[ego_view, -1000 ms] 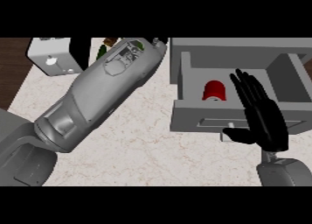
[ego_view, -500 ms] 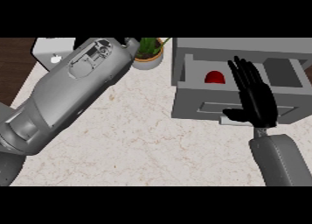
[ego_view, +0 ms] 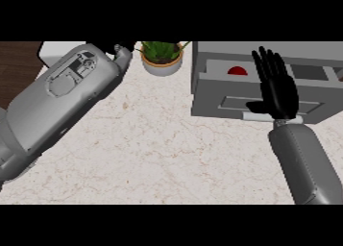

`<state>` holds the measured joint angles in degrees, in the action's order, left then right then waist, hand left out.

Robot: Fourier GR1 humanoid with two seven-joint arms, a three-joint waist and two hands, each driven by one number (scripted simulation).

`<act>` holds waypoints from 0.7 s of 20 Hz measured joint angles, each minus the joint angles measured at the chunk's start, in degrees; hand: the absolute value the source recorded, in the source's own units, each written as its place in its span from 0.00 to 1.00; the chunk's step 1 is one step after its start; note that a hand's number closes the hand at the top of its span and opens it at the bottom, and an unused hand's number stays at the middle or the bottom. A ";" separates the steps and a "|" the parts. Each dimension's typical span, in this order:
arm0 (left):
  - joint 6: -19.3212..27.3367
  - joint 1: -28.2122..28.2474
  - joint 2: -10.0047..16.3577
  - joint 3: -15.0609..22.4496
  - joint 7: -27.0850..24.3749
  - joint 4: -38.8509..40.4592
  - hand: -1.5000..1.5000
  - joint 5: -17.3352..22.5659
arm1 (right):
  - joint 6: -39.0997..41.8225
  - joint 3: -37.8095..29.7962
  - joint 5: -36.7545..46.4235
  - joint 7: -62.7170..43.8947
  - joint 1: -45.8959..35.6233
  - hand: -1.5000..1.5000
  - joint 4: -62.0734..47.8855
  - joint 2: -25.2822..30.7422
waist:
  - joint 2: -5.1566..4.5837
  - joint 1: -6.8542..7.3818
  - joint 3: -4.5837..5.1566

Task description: Pick up the can, place it into the drawer and close the drawer

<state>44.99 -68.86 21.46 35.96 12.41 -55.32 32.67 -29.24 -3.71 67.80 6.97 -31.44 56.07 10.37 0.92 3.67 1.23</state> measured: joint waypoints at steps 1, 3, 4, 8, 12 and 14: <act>-0.08 0.53 0.80 0.04 0.81 -1.45 0.00 -0.01 | -0.97 -0.51 0.38 -0.12 -1.04 0.00 -1.76 0.04 | 0.03 0.17 -0.01; -0.23 1.65 1.73 -0.06 1.48 -3.14 0.00 -0.21 | -2.60 -1.66 0.56 -0.03 -3.84 0.00 -5.64 0.09 | -0.19 0.16 -0.13; -0.12 1.92 2.25 -0.01 2.15 -4.24 0.00 -0.38 | -3.63 -2.15 1.00 -0.25 -5.27 0.00 -7.66 0.13 | -0.28 0.26 -0.20; -0.23 4.58 4.08 0.16 3.12 -7.27 0.00 -1.07 | -7.31 -4.16 1.87 -0.81 -10.62 0.00 -15.70 0.04 | -0.86 0.65 -0.55; -0.73 8.11 5.65 -0.12 3.10 -10.66 0.00 -1.69 | -10.16 -5.99 1.96 -0.76 -16.20 0.00 -23.30 0.07 | -1.34 0.64 -0.90; -0.50 9.85 6.12 -0.19 2.92 -12.61 0.00 -2.16 | -11.75 -6.83 1.80 -0.58 -18.11 0.00 -26.46 0.09 | -1.39 0.60 -1.01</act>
<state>44.48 -59.01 27.58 35.77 15.33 -67.93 30.51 -41.00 -10.53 69.60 6.38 -49.54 29.61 10.46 -0.48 4.27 0.22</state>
